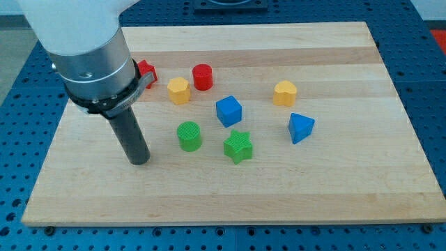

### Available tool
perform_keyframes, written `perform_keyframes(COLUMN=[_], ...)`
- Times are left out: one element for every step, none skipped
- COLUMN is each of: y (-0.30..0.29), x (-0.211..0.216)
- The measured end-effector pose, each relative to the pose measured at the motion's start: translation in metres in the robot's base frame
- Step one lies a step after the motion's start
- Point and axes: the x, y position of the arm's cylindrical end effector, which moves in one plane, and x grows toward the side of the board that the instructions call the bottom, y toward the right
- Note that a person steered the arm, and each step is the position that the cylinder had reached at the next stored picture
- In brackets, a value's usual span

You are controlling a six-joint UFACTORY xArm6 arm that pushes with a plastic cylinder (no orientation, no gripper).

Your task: Place the green circle below the yellow hexagon

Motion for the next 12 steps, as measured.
perform_keyframes(y=[0.031, 0.075, 0.114, 0.144, 0.158, 0.182, 0.217, 0.245, 0.270, 0.281, 0.281, 0.264], x=[-0.007, -0.007, -0.007, -0.008, -0.015, -0.023, -0.023, -0.023, -0.023, -0.023, -0.023, -0.023])
